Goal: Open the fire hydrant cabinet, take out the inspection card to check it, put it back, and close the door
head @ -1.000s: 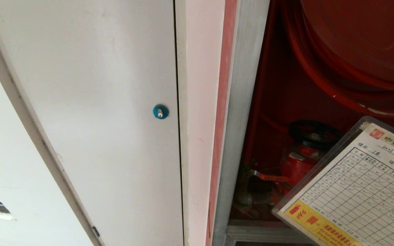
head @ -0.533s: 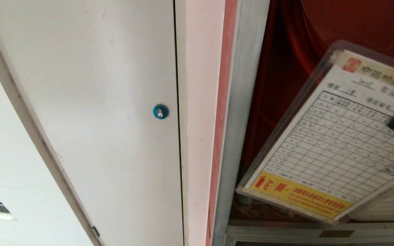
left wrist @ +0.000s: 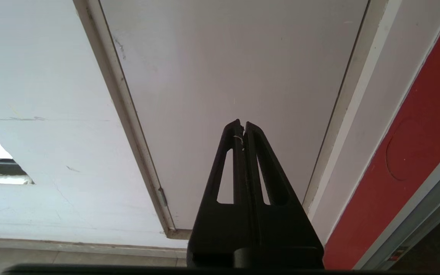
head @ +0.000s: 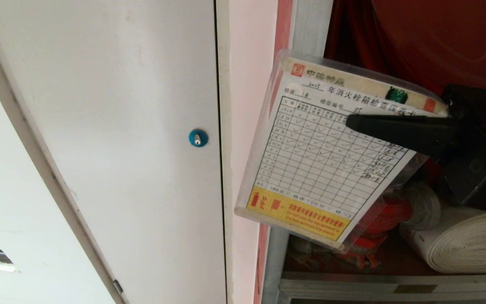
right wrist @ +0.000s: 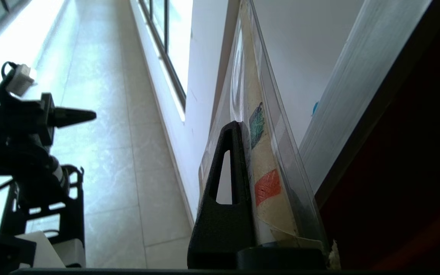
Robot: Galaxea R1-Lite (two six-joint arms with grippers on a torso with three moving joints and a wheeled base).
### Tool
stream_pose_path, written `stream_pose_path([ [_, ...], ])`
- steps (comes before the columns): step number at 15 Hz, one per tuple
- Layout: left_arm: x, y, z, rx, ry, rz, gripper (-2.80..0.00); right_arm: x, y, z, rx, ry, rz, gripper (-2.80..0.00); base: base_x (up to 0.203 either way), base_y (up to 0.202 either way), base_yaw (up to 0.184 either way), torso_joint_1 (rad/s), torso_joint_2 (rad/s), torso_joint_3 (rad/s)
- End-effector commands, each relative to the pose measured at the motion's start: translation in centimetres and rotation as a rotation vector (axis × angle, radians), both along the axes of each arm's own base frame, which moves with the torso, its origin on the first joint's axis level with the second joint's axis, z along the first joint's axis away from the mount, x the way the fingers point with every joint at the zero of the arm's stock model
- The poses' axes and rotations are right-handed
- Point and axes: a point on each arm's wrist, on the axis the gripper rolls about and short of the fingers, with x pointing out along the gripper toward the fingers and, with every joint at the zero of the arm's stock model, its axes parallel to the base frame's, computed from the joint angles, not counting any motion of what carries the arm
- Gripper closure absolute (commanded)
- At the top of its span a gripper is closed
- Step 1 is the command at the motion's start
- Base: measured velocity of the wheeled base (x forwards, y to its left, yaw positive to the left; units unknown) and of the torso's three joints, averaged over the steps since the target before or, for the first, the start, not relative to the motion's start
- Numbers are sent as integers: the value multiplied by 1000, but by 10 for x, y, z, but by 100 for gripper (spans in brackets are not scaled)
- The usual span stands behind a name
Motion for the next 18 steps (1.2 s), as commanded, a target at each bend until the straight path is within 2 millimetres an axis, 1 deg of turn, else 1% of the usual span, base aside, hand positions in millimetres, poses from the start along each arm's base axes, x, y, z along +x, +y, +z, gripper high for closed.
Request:
stream_pose_path([
  [1, 0, 0, 0, 0, 1, 1, 0, 4, 3, -1, -22, -6, 7, 0, 0, 0, 0, 0, 0, 0],
  [8, 0, 0, 0, 0, 1, -1, 0, -1, 11, 2, -28, -30, 55, 0, 0, 0, 0, 0, 0, 0],
  [18, 0, 0, 0, 0, 3, -1, 0, -12, 6, 6, -15, -53, 65, 0, 0, 0, 0, 0, 0, 0],
])
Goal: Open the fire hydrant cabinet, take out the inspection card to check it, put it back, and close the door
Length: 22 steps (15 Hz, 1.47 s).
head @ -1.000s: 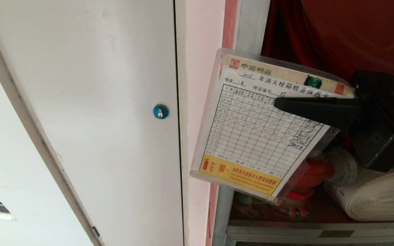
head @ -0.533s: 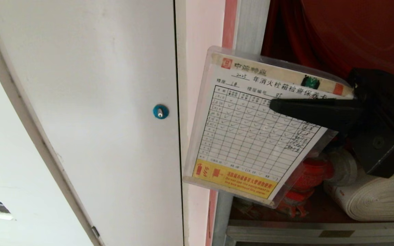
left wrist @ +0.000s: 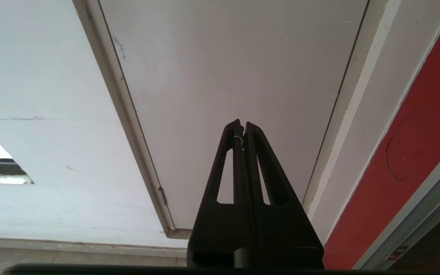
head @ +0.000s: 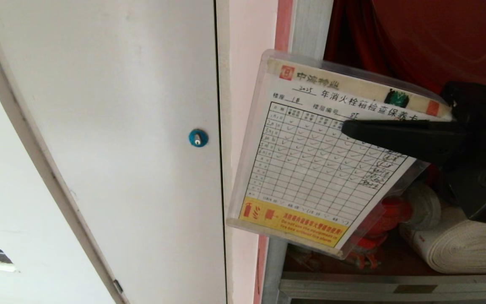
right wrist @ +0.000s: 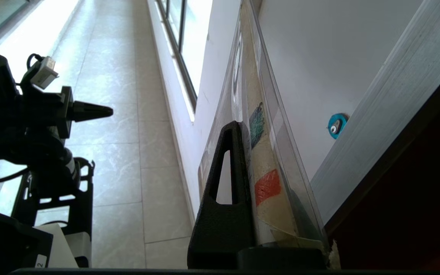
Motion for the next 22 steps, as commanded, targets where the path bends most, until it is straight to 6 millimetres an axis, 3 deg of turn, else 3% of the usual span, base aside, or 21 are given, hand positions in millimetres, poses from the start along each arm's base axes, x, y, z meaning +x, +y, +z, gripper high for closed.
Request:
stream_pose_path([
  [1, 0, 0, 0, 0, 1, 0, 0, -4, -2, 3, 7, -14, 5, 0, 0, 0, 0, 0, 0, 0],
  [5, 0, 0, 0, 0, 1, 0, 0, -11, -7, 6, 25, -20, -3, 0, 0, 0, 0, 0, 0, 0],
  [12, 0, 0, 0, 0, 0, 0, 0, -39, -38, -2, 84, 39, -96, 0, 0, 0, 0, 0, 0, 0],
  [17, 0, 0, 0, 0, 0, 0, 0, -44, -54, 2, 277, 219, -369, 0, 0, 0, 0, 0, 0, 0],
  [22, 0, 0, 0, 0, 0, 0, 0, -42, -56, 0, 426, 385, -456, 0, 0, 0, 0, 0, 0, 0],
])
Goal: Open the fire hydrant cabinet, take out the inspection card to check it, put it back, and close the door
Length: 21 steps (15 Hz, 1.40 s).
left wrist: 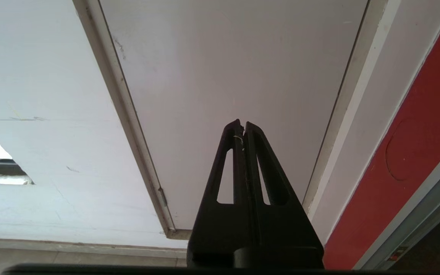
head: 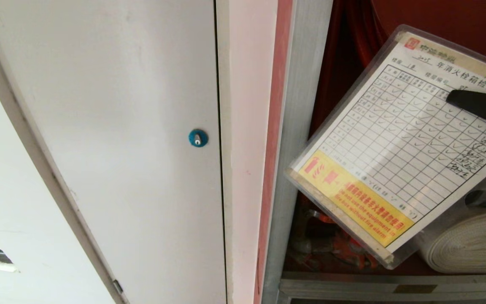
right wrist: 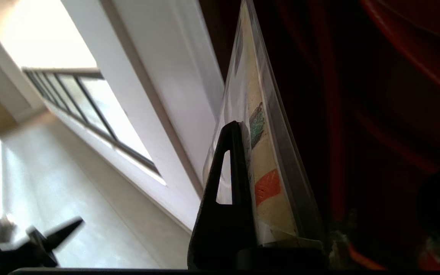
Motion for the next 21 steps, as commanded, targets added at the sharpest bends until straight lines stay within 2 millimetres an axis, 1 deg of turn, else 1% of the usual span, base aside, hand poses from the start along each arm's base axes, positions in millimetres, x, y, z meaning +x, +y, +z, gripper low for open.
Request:
stream_pose_path([
  [1, 0, 0, 0, 0, 1, 0, 0, 0, -1, 1, 92, 62, -13, 0, 0, 0, 0, 0, 0, 0],
  [3, 0, 0, 0, 0, 1, 0, 0, 0, -5, -1, 224, 145, -98, 0, 0, 0, 0, 0, 0, 0],
  [4, 0, 0, 0, 0, 1, 0, 0, -1, -9, -6, 274, 181, -141, 0, 0, 0, 0, 0, 0, 0],
  [5, 0, 0, 0, 0, 1, 0, 0, -4, -11, -12, 312, 215, -163, 0, 0, 0, 0, 0, 0, 0],
  [8, 0, 0, 0, 0, 1, 0, 0, -17, -20, -44, 380, 313, -234, 0, 0, 0, 0, 0, 0, 0],
  [10, 0, 0, 0, 2, 3, 0, 0, -23, -25, -55, 476, 367, -277, 0, 0, 0, 0, 0, 0, 0],
  [13, 0, 0, 0, 1, 2, 0, 0, -13, -30, -60, 640, 428, -413, 0, 0, 0, 0, 0, 0, 0],
  [16, 0, 0, 0, 0, 3, 0, 0, 3, -37, -67, 742, 480, -522, 0, 0, 0, 0, 0, 0, 0],
  [18, 0, 0, 0, 1, 1, 0, 0, 5, -41, -72, 770, 496, -563, 0, 0, 0, 0, 0, 0, 0],
  [21, 0, 0, 0, 0, 3, 0, 0, 6, -42, -80, 775, 526, -575, 0, 0, 0, 0, 0, 0, 0],
])
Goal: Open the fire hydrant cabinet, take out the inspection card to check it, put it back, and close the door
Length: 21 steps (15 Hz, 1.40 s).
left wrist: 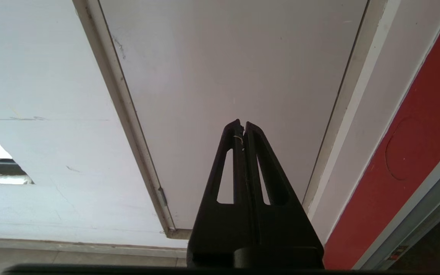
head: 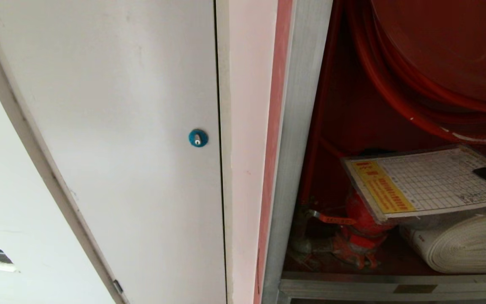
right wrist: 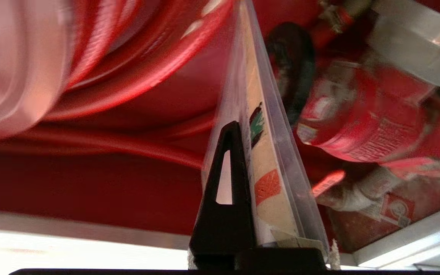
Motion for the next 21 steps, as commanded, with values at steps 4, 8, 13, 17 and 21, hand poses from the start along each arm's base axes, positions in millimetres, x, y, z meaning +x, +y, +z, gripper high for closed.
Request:
stream_pose_path([
  [4, 0, 0, 0, 1, 1, 0, 0, 30, -1, -11, 68, 87, -33, 0, 0, 0, 0, 0, 0, 0],
  [8, 0, 0, 0, 1, 3, 0, 0, 57, -14, -9, 114, 75, -8, 0, 0, 0, 0, 0, 0, 0],
  [13, 0, 0, 0, 1, 3, 0, 0, 84, -22, -17, 129, 91, 52, 0, 0, 0, 0, 0, 0, 0],
  [17, 0, 0, 0, 1, 3, 0, 0, 100, -25, -23, 127, 71, 79, 0, 0, 0, 0, 0, 0, 0],
  [21, 0, 0, 0, 1, 3, 0, 0, 102, -38, -25, 134, 70, 64, 0, 0, 0, 0, 0, 0, 0],
])
